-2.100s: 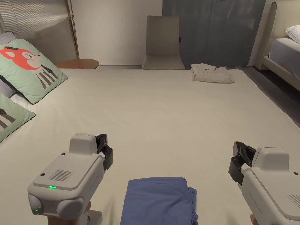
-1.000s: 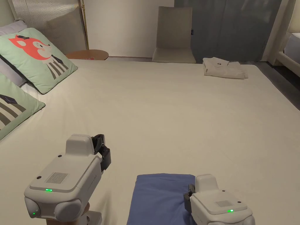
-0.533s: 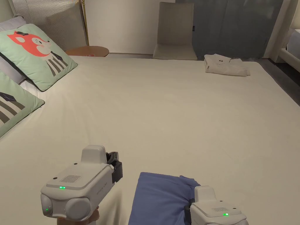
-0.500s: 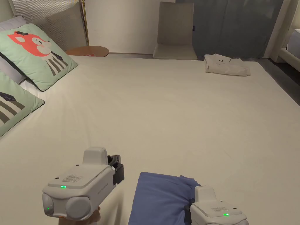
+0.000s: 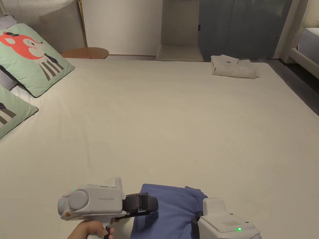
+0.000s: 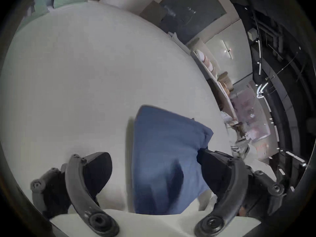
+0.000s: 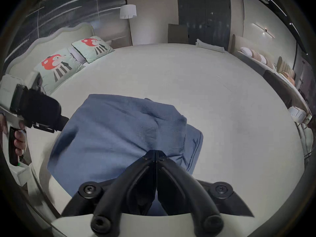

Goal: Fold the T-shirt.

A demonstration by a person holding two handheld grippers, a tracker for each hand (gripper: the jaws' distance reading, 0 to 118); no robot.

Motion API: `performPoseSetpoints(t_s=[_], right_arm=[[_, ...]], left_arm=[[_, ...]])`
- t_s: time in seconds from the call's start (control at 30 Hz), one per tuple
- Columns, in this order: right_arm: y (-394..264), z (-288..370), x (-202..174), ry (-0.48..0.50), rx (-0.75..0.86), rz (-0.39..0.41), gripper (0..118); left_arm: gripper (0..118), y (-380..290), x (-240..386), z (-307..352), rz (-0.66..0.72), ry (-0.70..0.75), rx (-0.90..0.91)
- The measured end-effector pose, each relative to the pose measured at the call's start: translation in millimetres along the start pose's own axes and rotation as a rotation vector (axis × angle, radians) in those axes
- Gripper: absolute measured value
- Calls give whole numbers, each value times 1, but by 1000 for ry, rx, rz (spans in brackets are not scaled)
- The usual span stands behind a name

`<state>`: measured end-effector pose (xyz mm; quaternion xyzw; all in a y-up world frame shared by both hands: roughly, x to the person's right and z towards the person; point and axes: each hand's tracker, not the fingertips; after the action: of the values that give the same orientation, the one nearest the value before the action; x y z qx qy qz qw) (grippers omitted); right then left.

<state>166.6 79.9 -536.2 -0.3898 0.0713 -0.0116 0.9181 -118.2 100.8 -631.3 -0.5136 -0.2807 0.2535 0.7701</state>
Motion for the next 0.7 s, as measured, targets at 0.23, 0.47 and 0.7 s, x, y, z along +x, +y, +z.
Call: performPoseSetpoints(t_s=[0.23, 0.47, 0.7], right_arm=[[-1, 1, 4, 23, 17, -10, 1], [15, 11, -6, 39, 137, -20, 1], [56, 32, -65, 41, 361, 73, 1]], left_arm=[[23, -10, -3, -11, 22, -15, -38], [15, -19, 12, 14, 1, -8, 7], [15, 12, -49, 89, -61, 162, 50]])
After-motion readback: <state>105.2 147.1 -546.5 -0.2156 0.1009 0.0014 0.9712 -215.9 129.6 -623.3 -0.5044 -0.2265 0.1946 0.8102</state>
